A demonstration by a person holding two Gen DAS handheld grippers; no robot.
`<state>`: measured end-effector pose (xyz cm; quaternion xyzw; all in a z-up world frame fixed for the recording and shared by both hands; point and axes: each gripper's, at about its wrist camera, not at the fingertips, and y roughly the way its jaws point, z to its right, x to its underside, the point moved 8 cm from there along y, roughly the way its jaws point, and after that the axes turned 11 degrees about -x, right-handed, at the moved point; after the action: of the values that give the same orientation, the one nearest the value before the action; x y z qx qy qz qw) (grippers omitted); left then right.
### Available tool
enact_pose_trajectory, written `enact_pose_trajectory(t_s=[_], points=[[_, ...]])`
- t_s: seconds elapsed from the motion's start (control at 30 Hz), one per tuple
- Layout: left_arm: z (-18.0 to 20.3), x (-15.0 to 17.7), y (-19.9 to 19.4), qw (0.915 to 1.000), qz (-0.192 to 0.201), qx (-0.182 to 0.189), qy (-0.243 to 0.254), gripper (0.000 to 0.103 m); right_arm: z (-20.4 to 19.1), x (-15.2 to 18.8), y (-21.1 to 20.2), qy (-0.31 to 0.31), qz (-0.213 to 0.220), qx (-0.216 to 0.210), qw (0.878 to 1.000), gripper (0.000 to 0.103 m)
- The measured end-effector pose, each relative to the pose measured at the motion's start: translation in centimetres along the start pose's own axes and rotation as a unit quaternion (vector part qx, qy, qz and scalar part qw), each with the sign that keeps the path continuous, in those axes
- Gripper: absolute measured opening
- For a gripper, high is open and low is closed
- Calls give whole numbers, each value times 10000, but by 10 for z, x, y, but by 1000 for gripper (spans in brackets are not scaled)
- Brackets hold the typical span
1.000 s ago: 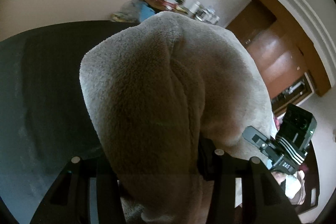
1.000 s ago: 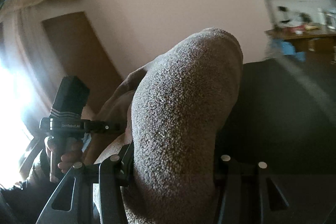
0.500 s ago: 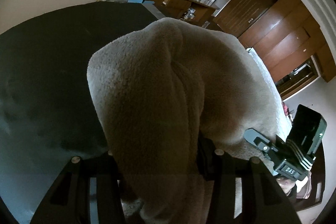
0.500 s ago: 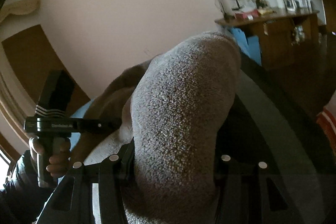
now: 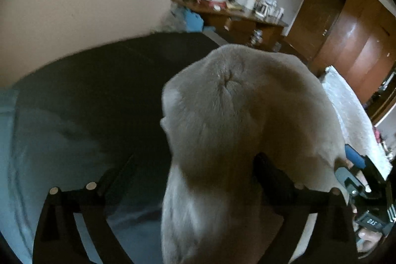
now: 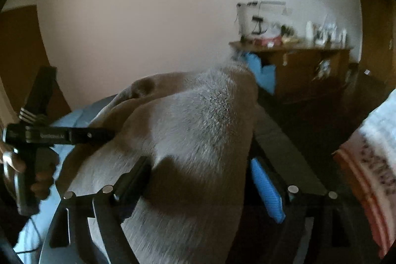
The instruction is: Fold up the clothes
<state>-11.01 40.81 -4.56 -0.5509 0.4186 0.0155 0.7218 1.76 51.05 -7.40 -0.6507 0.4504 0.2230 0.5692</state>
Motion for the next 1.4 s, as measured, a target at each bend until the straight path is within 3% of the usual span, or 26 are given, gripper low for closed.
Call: enact_pose_trajectory(t_s=[0.1, 0.27, 0.33, 0.43, 0.6, 0.73, 0.9, 1.17, 1.4], points=[[-12, 22, -15, 9997, 168, -126, -84, 103, 3, 13, -5, 66, -14, 177, 9998, 90], [-14, 69, -24, 9998, -17, -142, -144, 103, -5, 43, -15, 342, -96, 269, 9990, 91], [-17, 86, -38, 9996, 120, -254, -57, 103, -9, 53, -19, 386, -113, 404, 9984, 91], [-21, 94, -48, 9976, 359, -584, 35, 103, -20, 65, -34, 385, -78, 531, 9978, 91], [-24, 108, -55, 9948, 537, -855, 121, 102, -20, 56, -41, 289, 136, 957, 9949, 91], [-26, 114, -51, 9920, 564, -1080, 334, 103, 4, 65, -17, 252, -385, 1509, 9875, 92], [-31, 119, -51, 9915, 521, -1125, 386, 102, 6, 71, -15, 596, -529, 1480, 9858, 92], [-33, 109, -68, 9902, 668, -1172, 351, 102, -50, 87, -31, 200, -900, 1189, 9886, 92], [-17, 99, -92, 9847, 744, -1414, 695, 102, -71, 66, -46, 596, -911, 396, 9933, 92]])
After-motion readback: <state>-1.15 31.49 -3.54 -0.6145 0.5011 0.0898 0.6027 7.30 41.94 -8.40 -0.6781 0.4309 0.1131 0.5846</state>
